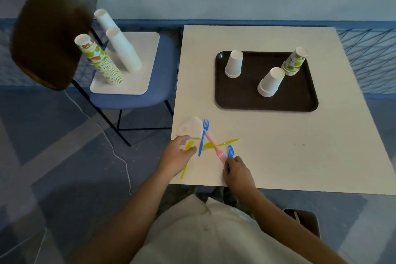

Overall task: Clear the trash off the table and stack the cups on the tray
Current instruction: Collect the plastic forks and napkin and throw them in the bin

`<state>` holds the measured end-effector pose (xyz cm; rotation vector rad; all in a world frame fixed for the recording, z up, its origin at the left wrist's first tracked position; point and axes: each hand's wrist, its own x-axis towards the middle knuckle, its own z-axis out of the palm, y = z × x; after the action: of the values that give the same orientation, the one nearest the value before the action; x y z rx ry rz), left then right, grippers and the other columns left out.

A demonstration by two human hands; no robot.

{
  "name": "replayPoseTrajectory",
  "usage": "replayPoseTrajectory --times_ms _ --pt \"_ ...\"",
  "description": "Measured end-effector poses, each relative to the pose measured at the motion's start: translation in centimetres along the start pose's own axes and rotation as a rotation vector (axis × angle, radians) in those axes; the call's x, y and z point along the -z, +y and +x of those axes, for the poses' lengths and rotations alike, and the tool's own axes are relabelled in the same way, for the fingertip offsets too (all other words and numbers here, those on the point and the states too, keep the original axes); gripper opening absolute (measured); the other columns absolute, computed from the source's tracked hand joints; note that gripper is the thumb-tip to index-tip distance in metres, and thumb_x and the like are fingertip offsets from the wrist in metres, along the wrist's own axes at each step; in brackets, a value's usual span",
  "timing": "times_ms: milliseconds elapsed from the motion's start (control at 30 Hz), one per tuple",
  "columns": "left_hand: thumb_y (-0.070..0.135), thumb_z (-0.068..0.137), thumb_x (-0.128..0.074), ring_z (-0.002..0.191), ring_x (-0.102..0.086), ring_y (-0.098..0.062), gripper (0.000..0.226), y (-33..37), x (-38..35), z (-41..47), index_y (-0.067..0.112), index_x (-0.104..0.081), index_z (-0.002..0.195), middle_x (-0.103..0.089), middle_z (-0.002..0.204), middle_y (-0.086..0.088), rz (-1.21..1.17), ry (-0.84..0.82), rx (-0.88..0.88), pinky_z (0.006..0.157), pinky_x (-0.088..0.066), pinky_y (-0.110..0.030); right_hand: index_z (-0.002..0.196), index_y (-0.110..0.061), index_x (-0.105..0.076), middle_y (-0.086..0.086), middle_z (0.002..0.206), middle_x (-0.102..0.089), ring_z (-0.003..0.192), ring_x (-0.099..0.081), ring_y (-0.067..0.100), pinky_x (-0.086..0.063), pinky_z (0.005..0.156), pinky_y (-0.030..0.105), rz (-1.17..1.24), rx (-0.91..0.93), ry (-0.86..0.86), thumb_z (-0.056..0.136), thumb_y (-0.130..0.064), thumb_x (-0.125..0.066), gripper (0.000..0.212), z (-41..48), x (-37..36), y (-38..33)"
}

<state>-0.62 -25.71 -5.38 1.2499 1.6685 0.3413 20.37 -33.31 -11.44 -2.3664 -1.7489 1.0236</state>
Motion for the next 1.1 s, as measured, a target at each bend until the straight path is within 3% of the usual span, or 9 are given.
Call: replayPoseTrajectory --times_ms 133,267,400,533,667,767,867,1000,1100 --pt "0.036 0.089 -0.076 0.103 -0.064 -0.015 0.028 -1.2 1.0 1.3 0.029 -0.062 0.112 -0.065 0.112 0.007 0.144 0.017 0.035 0.084 -0.05 -0.03 0.109 -0.014 -0.052 0.007 0.103 -0.056 0.089 -0.063 0.032 -0.053 0.078 0.044 0.033 -0.072 0.057 0.101 -0.023 -0.043 0.015 0.1 -0.3 -0.3" --pt "0.036 0.086 -0.08 0.094 -0.063 -0.015 0.034 -2.2 -0.2 1.8 0.019 -0.065 0.112 -0.067 0.102 0.004 0.279 -0.036 0.019 0.074 -0.047 -0.027 0.092 -0.018 -0.047 0.003 0.091 -0.056 0.079 -0.057 0.027 -0.051 0.073 0.043 0.114 -0.151 0.117 0.092 -0.013 -0.05 0.006 -0.5 0.2 0.0" --pt "0.037 0.087 -0.08 0.099 -0.064 -0.021 0.041 -2.8 -1.7 2.0 0.017 -0.06 0.118 -0.065 0.11 -0.002 0.45 -0.056 -0.034 0.076 -0.049 -0.029 0.088 -0.018 -0.045 0.001 0.082 -0.055 0.073 -0.054 0.026 -0.046 0.065 0.04 0.238 -0.203 0.186 0.085 -0.007 -0.056 0.016 -1.1 1.4 0.8" --pt "0.028 0.092 -0.075 0.11 -0.063 -0.026 0.04 -3.3 -2.4 2.0 0.014 -0.055 0.124 -0.058 0.123 -0.007 0.592 -0.078 -0.071 0.091 -0.055 -0.037 0.089 -0.022 -0.048 -0.001 0.08 -0.059 0.072 -0.056 0.022 -0.045 0.062 0.034 0.391 -0.197 0.258 0.084 -0.008 -0.06 0.019 -1.6 2.7 0.7" --pt "0.019 0.098 -0.064 0.108 -0.062 -0.025 0.023 -3.3 -2.5 1.9 0.011 -0.058 0.119 -0.061 0.12 -0.009 0.623 -0.072 -0.055 0.083 -0.052 -0.031 0.09 -0.025 -0.054 -0.002 0.082 -0.063 0.071 -0.062 0.018 -0.053 0.063 0.033 0.54 -0.178 0.273 0.085 -0.011 -0.063 0.018 -1.7 3.3 -1.2" --pt "0.02 0.096 -0.063 0.098 -0.061 -0.026 0.018 -3.4 -2.2 2.2 0.008 -0.061 0.11 -0.063 0.111 -0.01 0.538 -0.056 -0.023 0.075 -0.045 -0.031 0.095 -0.018 -0.058 -0.003 0.078 -0.064 0.062 -0.057 0.008 -0.047 0.058 0.02 0.635 -0.135 0.293 0.086 -0.013 -0.068 0.015 -1.6 3.4 -2.9" --pt "0.023 0.098 -0.058 0.087 -0.061 -0.03 0.019 -3.4 -2.1 2.2 0.006 -0.06 0.089 -0.064 0.094 -0.01 0.347 -0.031 0.001 0.071 -0.051 -0.04 0.098 -0.019 -0.06 -0.006 0.078 -0.063 0.061 -0.055 0.003 -0.045 0.059 0.013 0.691 -0.109 0.257 0.086 -0.011 -0.069 0.017 -1.2 3.3 -4.6" --pt "0.017 0.1 -0.048 0.08 -0.065 -0.03 0.022 -1.8 -1.7 1.9 0.009 -0.065 0.088 -0.061 0.098 -0.012 -0.139 -0.034 0.164 0.078 -0.06 -0.042 0.096 -0.021 -0.061 -0.002 0.084 -0.067 0.07 -0.066 0.014 -0.057 0.07 0.028 0.77 -0.071 0.174 0.084 -0.007 -0.069 0.02 -0.6 3.1 -7.2" --pt "0.007 0.095 -0.044 0.07 -0.051 -0.022 0.026 -0.4 -1.3 2.0 0.017 -0.064 0.08 -0.057 0.093 -0.007 -0.285 -0.041 0.211 0.066 -0.048 -0.035 0.095 -0.018 -0.063 0.006 0.089 -0.067 0.074 -0.071 0.031 -0.061 0.066 0.035 0.831 -0.032 0.136 0.083 -0.006 -0.068 0.018 -0.3 3.0 -9.0"
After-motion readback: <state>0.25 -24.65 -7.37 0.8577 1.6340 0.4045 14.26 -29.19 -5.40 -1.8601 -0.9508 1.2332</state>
